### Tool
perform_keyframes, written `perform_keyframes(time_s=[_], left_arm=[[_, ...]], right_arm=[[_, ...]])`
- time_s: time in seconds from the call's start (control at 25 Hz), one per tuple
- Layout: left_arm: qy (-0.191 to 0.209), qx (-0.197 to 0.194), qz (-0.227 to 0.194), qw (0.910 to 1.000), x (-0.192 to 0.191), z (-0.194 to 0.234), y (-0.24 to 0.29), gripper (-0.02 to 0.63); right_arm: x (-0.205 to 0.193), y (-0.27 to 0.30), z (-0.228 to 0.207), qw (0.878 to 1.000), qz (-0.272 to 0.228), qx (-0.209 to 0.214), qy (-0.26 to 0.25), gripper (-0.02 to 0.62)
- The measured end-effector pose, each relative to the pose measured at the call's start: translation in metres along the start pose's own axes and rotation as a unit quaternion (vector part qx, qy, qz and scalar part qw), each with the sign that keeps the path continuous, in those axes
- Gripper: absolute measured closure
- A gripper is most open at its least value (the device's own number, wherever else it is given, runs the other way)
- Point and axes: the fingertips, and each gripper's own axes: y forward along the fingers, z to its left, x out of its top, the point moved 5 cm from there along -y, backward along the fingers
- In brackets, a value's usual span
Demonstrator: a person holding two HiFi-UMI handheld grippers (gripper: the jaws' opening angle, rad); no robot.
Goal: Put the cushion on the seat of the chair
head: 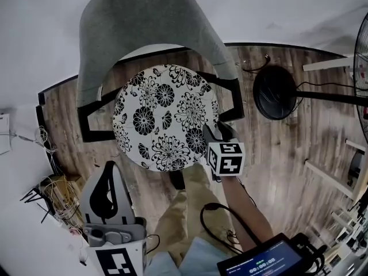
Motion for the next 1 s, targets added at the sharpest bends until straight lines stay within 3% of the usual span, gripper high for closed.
perform_keyframes(time_s=[0.16,0.52,0.76,1.0], left_arm=[[0.006,-0.007,0.001,1.0,0.0,-0.004,0.003,0.597],[0.016,-0.019,0.001,0.9997,0.007,-0.013,0.001,0.597],[0.019,-0.011,-0.02,0.9996,0.024,-0.007,-0.023,0.597],[0.014,0.007,-0.057,0.9982,0.053,0.002,-0.054,0.597]], right_arm=[[0.0,-0.008,-0.009,1.0,-0.019,-0.007,0.024,0.393],[0.008,-0.037,0.006,0.999,-0.043,-0.011,0.023,0.398],[0.036,-0.078,0.029,0.997,-0.078,-0.005,0.003,0.407],[0.084,-0.146,0.07,0.989,-0.145,0.014,-0.035,0.423]])
